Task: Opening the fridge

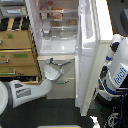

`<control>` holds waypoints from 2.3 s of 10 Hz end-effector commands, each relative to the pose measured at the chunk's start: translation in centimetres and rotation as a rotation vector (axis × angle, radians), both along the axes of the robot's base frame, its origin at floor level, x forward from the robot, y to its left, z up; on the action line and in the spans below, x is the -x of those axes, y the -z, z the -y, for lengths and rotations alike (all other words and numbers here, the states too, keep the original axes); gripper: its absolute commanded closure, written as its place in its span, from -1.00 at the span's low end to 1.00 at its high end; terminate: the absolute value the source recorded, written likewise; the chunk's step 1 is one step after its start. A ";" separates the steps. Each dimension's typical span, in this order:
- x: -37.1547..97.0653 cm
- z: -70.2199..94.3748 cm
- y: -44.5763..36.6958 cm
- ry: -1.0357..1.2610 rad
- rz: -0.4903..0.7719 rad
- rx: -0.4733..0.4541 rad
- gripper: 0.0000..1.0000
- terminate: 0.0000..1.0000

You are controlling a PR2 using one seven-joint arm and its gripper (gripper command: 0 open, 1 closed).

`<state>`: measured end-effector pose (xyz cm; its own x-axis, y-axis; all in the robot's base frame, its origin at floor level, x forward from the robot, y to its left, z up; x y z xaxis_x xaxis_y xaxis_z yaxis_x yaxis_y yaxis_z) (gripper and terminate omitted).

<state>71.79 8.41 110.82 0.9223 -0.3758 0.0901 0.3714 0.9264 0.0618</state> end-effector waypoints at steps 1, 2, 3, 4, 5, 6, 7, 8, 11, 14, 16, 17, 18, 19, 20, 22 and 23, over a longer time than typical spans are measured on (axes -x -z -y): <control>26.0 45.6 -20.6 0.587 0.117 0.116 -1.00 -1.00; 30.2 49.6 -21.5 0.670 0.118 0.136 -1.00 -1.00; 35.0 54.9 -20.8 0.775 0.091 0.152 -1.00 -1.00; 34.5 55.6 -19.4 0.780 0.076 0.142 -1.00 -1.00; 30.1 52.2 -14.7 0.731 0.047 0.119 -1.00 -1.00; 28.2 48.3 -12.8 0.708 0.050 0.124 -1.00 -1.00; 26.3 42.5 -10.5 0.709 0.041 0.138 -1.00 -1.00; 24.5 32.9 -7.1 0.678 0.041 0.140 -1.00 -1.00; 22.8 18.1 -2.4 0.616 0.021 0.126 -1.00 -1.00; 23.3 4.7 3.7 0.551 0.001 0.108 -1.00 -1.00; 23.7 -1.2 3.7 0.462 0.062 0.203 -1.00 -1.00; 23.7 -3.8 3.3 0.416 0.096 0.246 -1.00 -1.00; 24.0 -8.2 3.7 0.310 0.137 0.297 -1.00 -1.00; 24.2 -10.2 4.1 0.258 0.163 0.313 -1.00 -1.00; 24.5 -12.9 4.8 0.198 0.173 0.342 -1.00 -1.00; 25.2 -16.7 7.1 0.113 0.165 0.345 -1.00 -1.00; 25.4 -18.3 7.6 0.078 0.184 0.362 -1.00 -1.00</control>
<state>50.11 14.59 106.74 0.7493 -0.5899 0.3009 0.6423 0.7581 -0.1131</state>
